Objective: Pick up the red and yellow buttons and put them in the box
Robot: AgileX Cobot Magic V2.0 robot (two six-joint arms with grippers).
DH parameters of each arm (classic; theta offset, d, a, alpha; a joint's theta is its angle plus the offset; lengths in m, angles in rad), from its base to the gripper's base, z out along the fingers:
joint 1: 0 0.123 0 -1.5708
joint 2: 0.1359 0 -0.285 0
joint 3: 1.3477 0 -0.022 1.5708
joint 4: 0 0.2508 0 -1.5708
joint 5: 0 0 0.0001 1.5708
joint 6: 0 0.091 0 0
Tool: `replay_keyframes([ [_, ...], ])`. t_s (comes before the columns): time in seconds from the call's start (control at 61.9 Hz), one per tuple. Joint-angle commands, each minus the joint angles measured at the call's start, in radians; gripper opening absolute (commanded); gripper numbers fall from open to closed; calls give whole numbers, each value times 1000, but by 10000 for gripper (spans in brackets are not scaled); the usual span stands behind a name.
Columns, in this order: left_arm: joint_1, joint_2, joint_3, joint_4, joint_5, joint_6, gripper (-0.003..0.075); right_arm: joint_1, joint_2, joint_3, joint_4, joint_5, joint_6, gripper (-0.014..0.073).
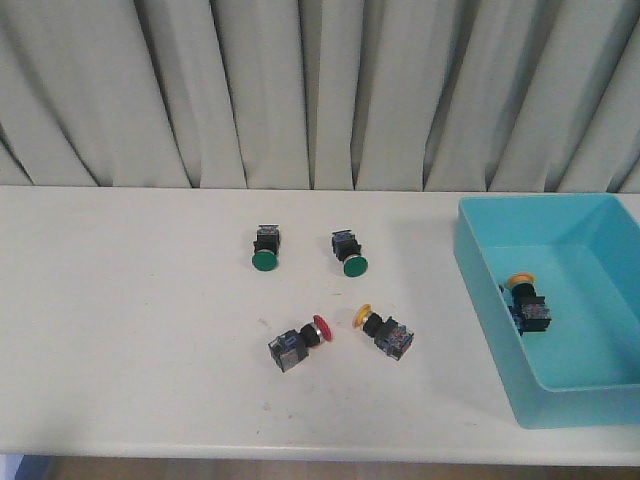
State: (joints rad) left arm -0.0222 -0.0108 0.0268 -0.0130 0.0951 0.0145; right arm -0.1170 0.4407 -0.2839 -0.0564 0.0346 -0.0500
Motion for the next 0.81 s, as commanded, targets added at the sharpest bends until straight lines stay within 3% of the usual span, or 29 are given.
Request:
replay_keyframes([
  [0.0, 3, -14, 49, -11, -70, -5, -6, 3, -108, 74, 8, -81, 4, -3],
  [0.371, 3, -14, 49, -11, -70, -5, -6, 3, -461, 265, 3, 92, 4, -3],
  [0.646, 3, -14, 49, -11, -70, -5, -6, 112, -463, 321, 16, 76, 4, -3],
  [0.791, 3, -14, 49, -11, -70, -5, -6, 121, -463, 321, 39, 77, 4, -3],
])
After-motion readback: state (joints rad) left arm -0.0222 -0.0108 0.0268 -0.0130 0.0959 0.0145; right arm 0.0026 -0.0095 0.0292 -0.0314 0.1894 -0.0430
